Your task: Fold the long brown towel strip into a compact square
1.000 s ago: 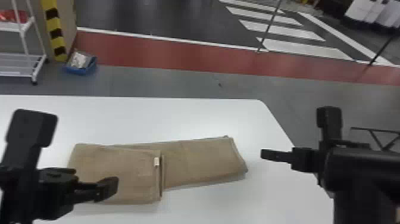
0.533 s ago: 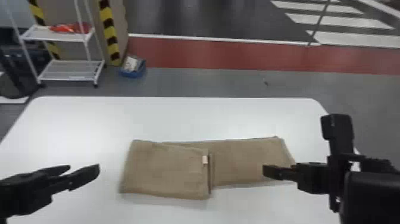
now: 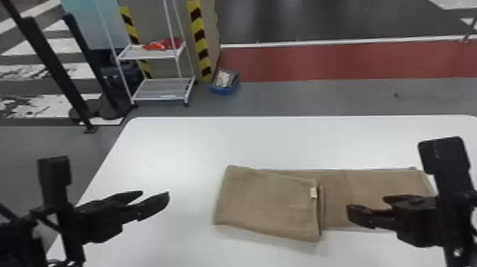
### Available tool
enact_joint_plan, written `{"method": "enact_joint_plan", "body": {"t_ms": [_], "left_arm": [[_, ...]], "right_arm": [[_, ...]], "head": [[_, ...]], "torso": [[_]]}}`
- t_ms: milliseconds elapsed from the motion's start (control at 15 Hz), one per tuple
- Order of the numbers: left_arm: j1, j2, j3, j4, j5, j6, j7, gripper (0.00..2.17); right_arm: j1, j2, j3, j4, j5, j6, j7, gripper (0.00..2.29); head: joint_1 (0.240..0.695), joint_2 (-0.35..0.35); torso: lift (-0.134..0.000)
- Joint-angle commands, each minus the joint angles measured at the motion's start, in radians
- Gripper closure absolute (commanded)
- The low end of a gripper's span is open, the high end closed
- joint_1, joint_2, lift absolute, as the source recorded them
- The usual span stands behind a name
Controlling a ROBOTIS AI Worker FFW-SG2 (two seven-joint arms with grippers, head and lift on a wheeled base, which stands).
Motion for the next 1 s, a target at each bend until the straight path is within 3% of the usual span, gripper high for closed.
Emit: {"method": "enact_joint_plan", "body": {"t_ms": [0, 333, 600, 933], "left_arm": [[0.0, 0.005, 0.0, 0.007, 0.004, -0.012, -0.001, 0.13], [0.014, 0.011, 0.0, 0.017, 0.01, -0.031, -0.014, 0.14], [0.025, 0.014, 0.025, 0.017, 0.027, -0.046, -0.024, 0.14], [0.039, 0.019, 0.025, 0.017, 0.027, -0.071, -0.034, 0.14]], "right_arm": [[0.003, 0.005, 0.038, 0.029, -0.005, -0.008, -0.008, 0.2], [0.003, 0.005, 0.078, 0.156, 0.001, -0.164, -0.037, 0.22], [0.005, 0.005, 0.103, 0.184, -0.011, -0.226, -0.043, 0.22], [0.028, 0.005, 0.093, 0.237, -0.094, -0.321, -0.078, 0.22]], "head": [[0.695, 0.171], [0.695, 0.211], [0.695, 0.234], [0.695, 0.271]], "torso": [[-0.125], [-0.125], [-0.125], [-0.125]]}}
